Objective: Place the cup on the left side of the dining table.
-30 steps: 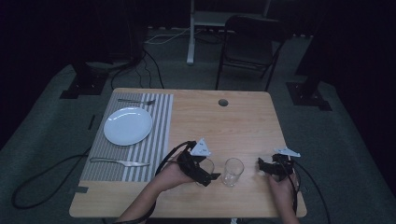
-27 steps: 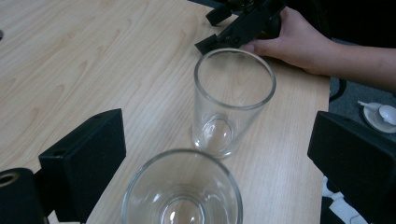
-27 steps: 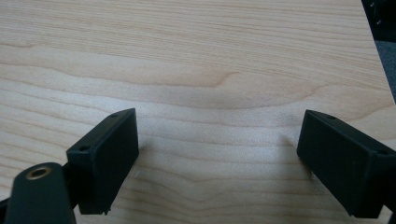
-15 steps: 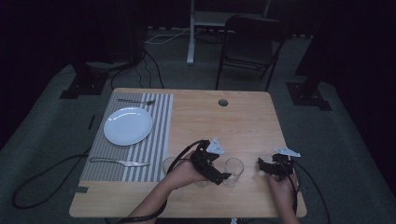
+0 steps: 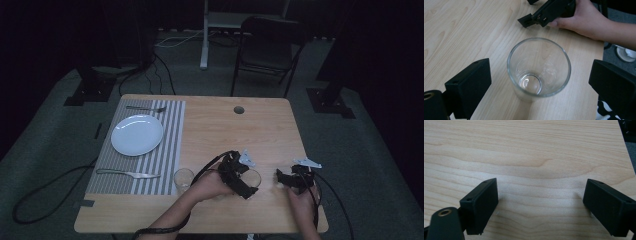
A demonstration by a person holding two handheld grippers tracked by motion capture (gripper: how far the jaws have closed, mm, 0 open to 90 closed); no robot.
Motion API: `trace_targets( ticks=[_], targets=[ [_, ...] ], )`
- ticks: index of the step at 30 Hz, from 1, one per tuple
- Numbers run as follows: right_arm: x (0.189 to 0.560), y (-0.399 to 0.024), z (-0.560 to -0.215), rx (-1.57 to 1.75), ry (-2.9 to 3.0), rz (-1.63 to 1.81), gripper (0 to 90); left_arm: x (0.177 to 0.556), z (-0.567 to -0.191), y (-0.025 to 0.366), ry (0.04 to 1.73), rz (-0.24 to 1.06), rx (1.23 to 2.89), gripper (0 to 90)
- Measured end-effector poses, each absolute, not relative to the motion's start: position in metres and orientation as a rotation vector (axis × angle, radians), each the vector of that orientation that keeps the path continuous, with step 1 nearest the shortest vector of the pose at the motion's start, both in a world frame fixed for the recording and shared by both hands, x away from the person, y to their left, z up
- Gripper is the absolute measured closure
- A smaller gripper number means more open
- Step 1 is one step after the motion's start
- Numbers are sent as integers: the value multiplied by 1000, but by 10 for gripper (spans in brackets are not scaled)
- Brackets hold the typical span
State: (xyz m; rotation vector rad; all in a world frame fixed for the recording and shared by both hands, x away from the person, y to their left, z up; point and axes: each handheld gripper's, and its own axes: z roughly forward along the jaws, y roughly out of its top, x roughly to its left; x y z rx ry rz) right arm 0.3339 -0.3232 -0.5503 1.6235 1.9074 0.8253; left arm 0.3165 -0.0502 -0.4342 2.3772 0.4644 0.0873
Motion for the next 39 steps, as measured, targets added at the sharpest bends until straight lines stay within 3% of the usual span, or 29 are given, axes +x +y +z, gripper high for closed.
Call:
trace_targets(
  ticks=[21, 23, 25, 27, 39],
  targets=[
    [334, -323, -550, 1624, 1907, 826, 124, 323, -443, -86, 584, 116, 2567, 75],
    [334, -323, -550, 1624, 1907, 825, 124, 323, -443, -88, 560, 122, 2588, 156],
    [334, -323, -550, 1626, 1907, 826, 124, 323, -443, -91, 556, 123, 2613, 156],
    [334, -323, -550, 1625, 1907, 826, 124, 324, -443, -94, 547, 112, 2629, 236],
    [334, -323, -550, 1624, 1908, 826, 124, 325, -443, -102, 417, 138, 2721, 283]
  ],
)
